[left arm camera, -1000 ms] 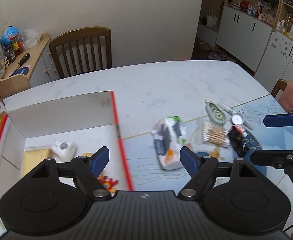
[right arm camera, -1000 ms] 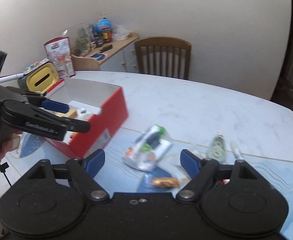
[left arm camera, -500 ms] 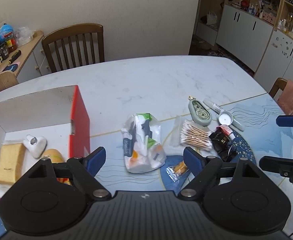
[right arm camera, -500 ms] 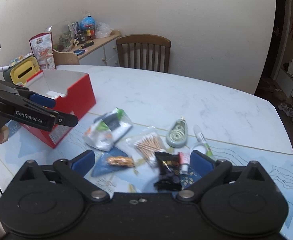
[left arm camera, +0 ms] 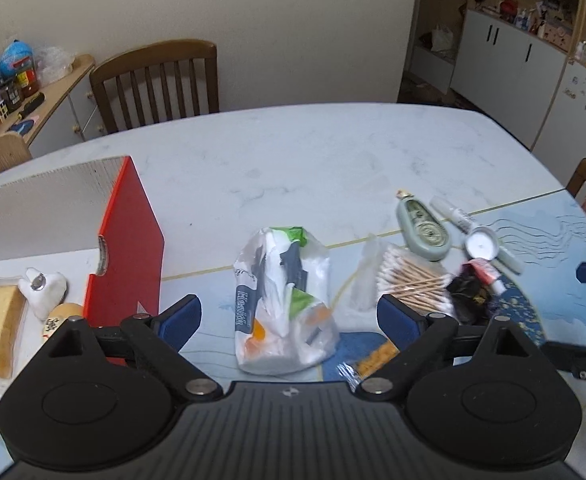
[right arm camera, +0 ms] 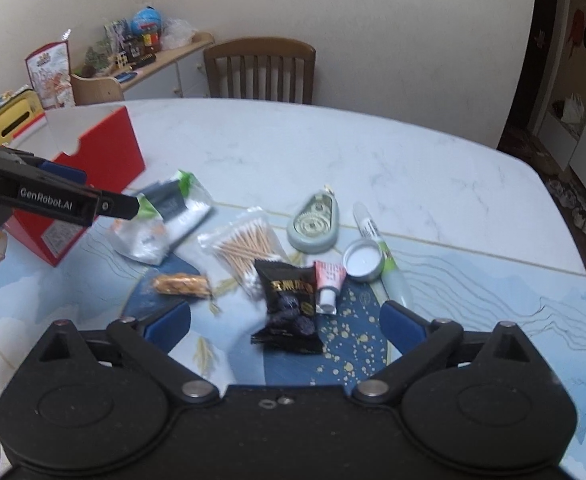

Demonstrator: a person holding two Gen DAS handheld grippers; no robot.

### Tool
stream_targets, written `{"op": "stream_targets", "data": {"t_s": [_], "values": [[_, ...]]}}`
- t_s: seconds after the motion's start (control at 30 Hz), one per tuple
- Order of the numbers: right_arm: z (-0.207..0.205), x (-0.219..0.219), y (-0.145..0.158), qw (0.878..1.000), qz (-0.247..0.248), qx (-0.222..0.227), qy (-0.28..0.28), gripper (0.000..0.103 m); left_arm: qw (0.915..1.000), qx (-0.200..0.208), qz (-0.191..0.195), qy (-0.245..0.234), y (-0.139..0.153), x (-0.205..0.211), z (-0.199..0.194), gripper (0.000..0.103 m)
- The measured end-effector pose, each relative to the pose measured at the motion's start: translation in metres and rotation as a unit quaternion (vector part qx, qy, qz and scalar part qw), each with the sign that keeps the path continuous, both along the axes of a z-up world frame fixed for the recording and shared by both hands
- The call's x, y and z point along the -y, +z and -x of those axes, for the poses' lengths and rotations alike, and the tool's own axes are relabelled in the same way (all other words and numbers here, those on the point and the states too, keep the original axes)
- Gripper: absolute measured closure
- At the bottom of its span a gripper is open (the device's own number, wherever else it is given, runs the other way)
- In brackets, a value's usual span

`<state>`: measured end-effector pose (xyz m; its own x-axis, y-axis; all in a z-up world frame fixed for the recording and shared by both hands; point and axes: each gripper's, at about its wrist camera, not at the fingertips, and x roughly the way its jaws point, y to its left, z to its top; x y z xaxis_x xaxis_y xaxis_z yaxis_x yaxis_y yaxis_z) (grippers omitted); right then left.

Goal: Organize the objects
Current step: 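Move both grippers back to the table toward the white bag and black snack packet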

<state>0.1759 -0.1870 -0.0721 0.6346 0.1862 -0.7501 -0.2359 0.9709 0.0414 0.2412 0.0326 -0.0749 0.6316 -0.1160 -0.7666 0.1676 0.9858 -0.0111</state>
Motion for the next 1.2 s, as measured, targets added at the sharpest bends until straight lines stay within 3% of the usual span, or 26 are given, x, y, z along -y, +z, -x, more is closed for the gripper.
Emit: {"op": "stream_targets", "data": {"t_s": [0.6, 0.9, 1.2], "values": [[-0.035, 0.001, -0.043, 0.998, -0.016, -0.048, -0.029, 0.013, 0.998, -0.059, -0.021, 0.0, -0.052, 0.005, -0.056, 0.008], [-0.045, 0.002, -0.055, 0.996, -0.037, -0.07, -0.052, 0.029, 0.9967, -0.079, -0.017, 0.007, -0.07, -0.001, -0.067, 0.008], [-0.045, -0.004, -0.059, 0.995, -0.035, -0.071, -0.061, 0.043, 0.9977, -0.063, -0.022, 0.008, -0.071, 0.001, -0.067, 0.007]]}}
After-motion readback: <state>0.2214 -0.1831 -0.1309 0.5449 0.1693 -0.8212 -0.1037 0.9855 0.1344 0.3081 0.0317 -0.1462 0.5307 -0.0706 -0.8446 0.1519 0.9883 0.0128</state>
